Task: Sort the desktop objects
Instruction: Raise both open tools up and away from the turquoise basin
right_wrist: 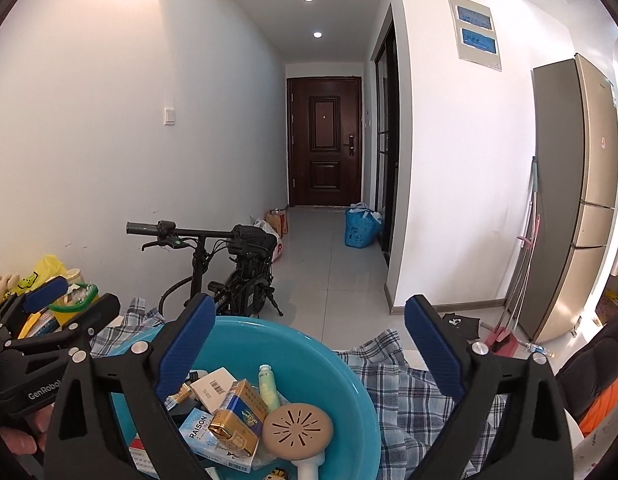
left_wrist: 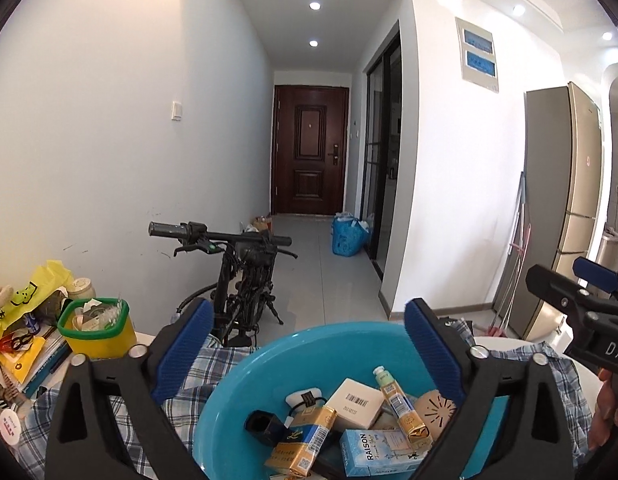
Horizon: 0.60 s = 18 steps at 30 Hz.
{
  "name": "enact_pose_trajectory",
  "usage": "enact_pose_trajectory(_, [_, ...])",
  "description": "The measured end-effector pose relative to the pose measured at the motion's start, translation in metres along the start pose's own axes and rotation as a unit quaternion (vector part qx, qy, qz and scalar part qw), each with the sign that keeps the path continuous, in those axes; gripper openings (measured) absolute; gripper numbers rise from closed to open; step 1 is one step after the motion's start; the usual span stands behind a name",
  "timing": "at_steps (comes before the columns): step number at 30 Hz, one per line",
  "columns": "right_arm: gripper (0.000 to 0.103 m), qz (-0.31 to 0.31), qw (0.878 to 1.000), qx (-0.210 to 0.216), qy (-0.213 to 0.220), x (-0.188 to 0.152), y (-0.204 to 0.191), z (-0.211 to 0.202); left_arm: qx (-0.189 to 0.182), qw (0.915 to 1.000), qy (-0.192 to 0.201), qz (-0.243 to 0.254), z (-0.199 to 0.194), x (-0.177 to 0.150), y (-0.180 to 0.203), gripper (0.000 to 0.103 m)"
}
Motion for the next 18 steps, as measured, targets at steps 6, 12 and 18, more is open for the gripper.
enact_pose_trajectory(6, [0.095, -0.001, 1.000, 0.002, 0.005, 0.001, -0.001, -0.005, 0.010, 0.9993, 0.033, 0.013, -0.019, 0.013, 0.001, 0.103])
enact_pose_trajectory(12, [0.095, -0.006, 1.000, 0.003, 0.009, 0.002, -0.004, -0.008, -0.003, 0.9995, 0.032, 0.002, -0.022, 0.013, 0.001, 0.103])
enact_pose_trajectory(18, [0.095, -0.003, 1.000, 0.003, 0.008, 0.000, -0.002, -0.008, -0.012, 0.9994, 0.032, -0.004, -0.023, 0.011, 0.004, 0.103])
Point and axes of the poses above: each gripper's, at about its wrist camera, not at the fingertips, and z roughly the way its jaws point, y to its right, x to its top, the point moved 6 cm from there along z, roughly the way its jaws point, and after that the axes turned 2 degrees about y, right-handed, at the moved point
